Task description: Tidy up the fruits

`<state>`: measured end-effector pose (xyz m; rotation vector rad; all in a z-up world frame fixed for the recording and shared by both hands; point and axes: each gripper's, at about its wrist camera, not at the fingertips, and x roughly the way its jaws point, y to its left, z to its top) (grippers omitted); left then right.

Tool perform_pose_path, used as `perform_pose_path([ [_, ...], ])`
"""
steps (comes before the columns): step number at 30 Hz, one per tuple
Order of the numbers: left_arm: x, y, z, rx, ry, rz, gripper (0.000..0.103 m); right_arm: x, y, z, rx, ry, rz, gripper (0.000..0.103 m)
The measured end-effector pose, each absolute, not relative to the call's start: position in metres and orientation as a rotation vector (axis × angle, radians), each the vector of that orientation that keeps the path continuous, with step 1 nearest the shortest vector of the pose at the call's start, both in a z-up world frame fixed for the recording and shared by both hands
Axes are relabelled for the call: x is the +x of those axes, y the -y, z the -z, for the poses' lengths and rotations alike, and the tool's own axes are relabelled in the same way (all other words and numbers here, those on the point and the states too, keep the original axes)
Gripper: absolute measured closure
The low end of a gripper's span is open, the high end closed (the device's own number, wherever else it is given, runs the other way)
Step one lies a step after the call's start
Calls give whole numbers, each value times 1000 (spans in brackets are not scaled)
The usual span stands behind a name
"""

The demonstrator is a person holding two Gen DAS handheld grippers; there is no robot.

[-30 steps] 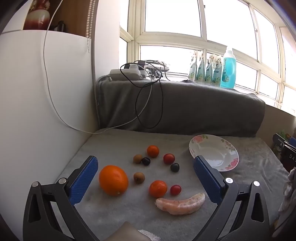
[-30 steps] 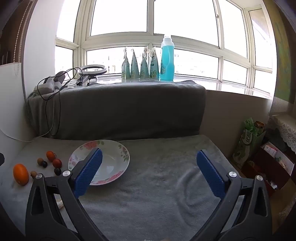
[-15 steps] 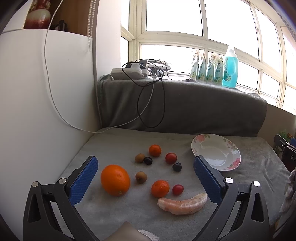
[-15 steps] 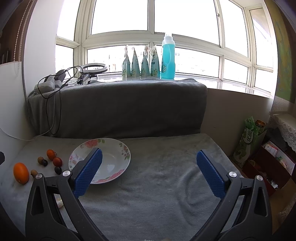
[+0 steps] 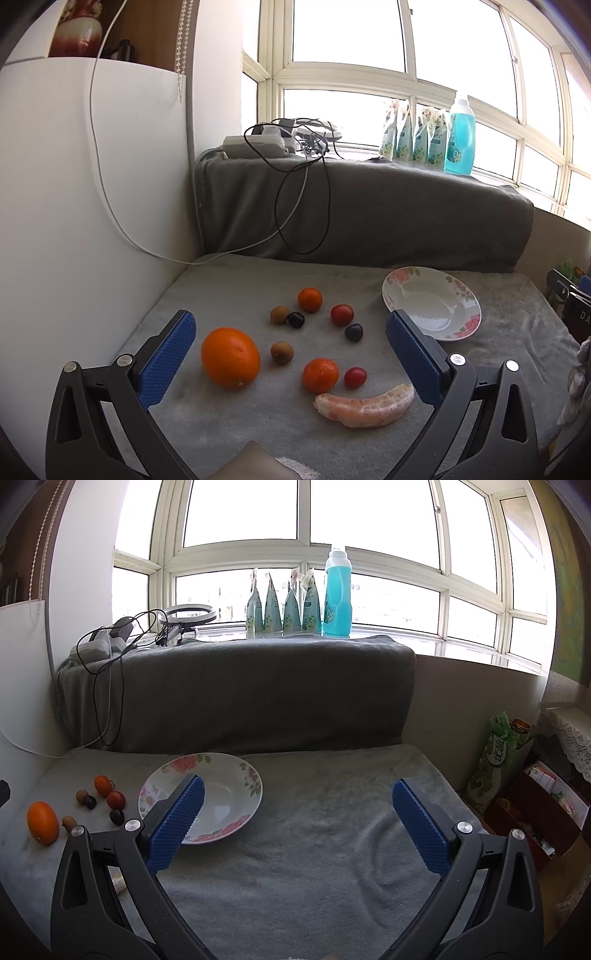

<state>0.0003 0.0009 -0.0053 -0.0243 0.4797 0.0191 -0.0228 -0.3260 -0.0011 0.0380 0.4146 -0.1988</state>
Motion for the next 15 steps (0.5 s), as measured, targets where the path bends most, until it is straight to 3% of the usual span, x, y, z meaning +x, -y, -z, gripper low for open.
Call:
perform_pose_path([
  [15,0,0,5,-27,-476,-19,0,-25,326,1,36,-416,195,0],
])
